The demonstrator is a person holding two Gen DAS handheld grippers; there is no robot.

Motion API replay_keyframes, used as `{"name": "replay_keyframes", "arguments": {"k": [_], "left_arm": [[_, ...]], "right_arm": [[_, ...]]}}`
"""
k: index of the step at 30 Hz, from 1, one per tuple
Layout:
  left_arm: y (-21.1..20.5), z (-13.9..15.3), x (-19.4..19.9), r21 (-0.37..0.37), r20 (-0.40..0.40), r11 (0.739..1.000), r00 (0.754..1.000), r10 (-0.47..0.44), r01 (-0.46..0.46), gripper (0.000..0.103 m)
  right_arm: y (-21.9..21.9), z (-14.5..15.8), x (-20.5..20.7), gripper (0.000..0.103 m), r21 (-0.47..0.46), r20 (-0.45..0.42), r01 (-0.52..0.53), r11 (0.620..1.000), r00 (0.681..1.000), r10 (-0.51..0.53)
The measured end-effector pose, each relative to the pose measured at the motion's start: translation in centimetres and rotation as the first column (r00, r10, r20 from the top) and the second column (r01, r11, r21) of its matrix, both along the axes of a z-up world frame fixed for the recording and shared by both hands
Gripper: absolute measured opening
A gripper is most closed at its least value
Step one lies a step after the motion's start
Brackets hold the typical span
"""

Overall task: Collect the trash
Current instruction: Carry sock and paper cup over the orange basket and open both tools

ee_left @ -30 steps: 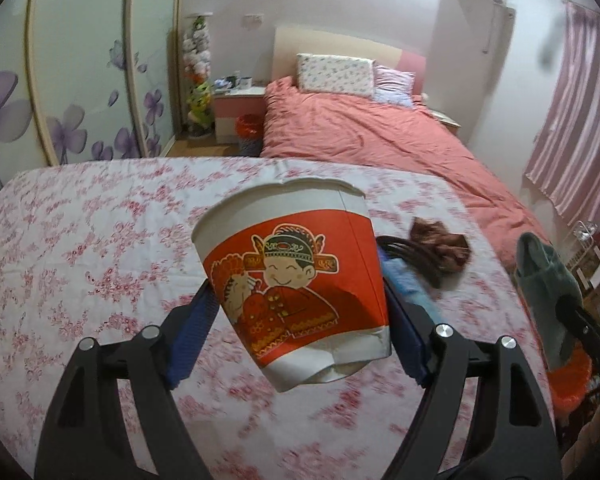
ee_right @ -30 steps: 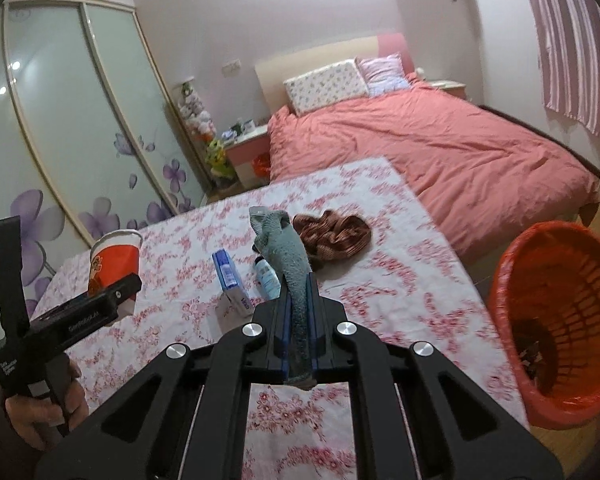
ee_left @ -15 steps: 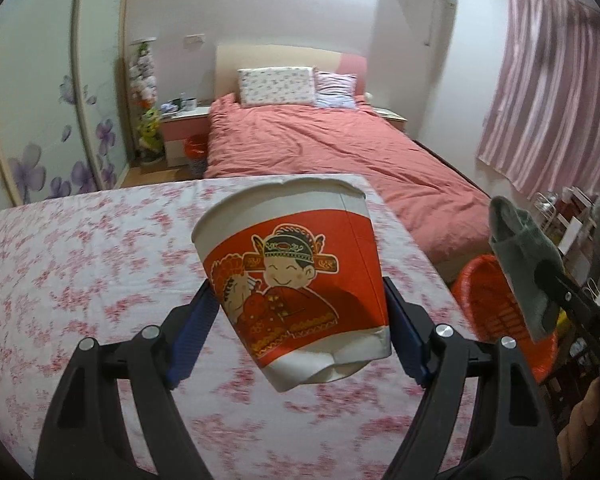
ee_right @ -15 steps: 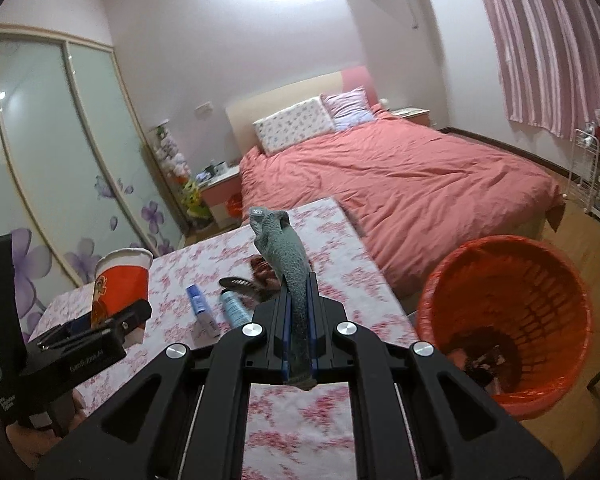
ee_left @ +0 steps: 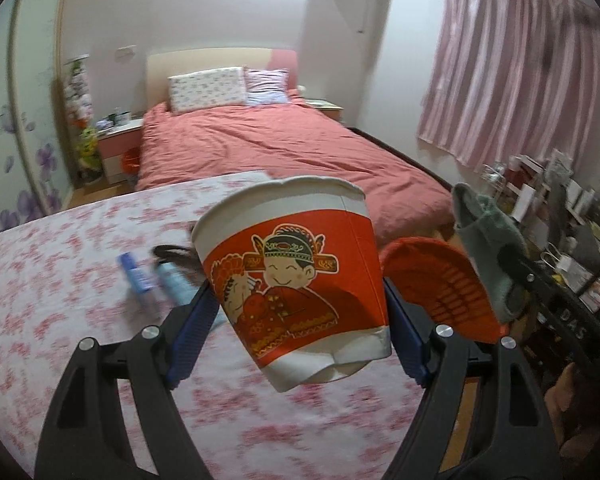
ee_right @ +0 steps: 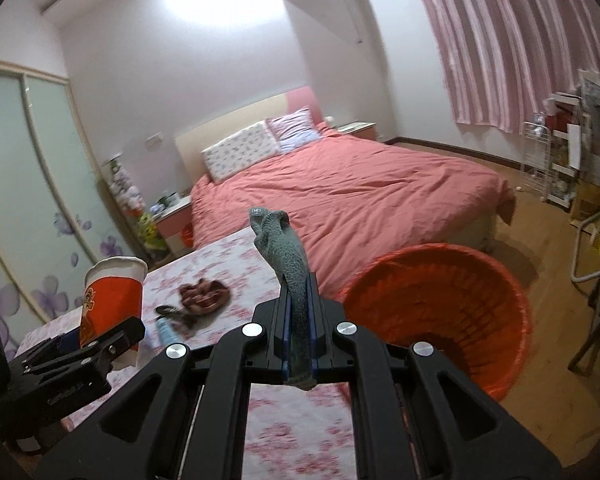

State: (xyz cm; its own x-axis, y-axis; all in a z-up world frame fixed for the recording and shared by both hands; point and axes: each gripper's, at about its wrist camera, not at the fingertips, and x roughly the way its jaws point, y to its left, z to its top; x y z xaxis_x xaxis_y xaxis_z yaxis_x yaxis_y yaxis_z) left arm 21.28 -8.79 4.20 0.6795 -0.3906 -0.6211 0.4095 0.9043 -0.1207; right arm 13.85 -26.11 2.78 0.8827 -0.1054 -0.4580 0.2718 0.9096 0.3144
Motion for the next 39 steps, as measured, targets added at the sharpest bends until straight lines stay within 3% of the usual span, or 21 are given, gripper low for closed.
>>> {"name": "replay_keyframes", "arguments": {"k": [8,18,30,34,39], "left_arm": [[-6.2,-1.4,0.3,-0.020,-0.026,0.988,0.988,-0.155,0.154,0.078],[-12.6,-3.9,1.3,-0.010,-0.072,0.949,0.946,-0.315,0.315,0.078],[-16.5,-7.6,3.2,0.000,-0.148,0.928,0.918,-0.368,0.372,0.078],[-16.8,-8.9,3.9,0.016,-0.176,0.930,0.917,-0.358,0.366,0.079],[-16.3,-9.8,4.7,0.024,-0.197,0.937,0.920,-0.338,0.349,0.083]], "right_arm": [[-3.5,-1.0,-0.6,0.007,0.012,0.008,0.118,0.993,0.993,-0.119],[-6.5,-2.8,-0.3,0.007,0.033,-0.014,0.206,0.978,0.979,-0.205],[-9.1,-5.0,0.3,0.008,0.095,-0.067,0.246,0.965,0.968,-0.240],[-9.7,-5.4,0.4,0.034,0.100,-0.076,0.255,0.962,0.966,-0.248],[-9.5,-5.7,0.3,0.046,0.097,-0.092,0.270,0.958,0.961,-0.262]]}}
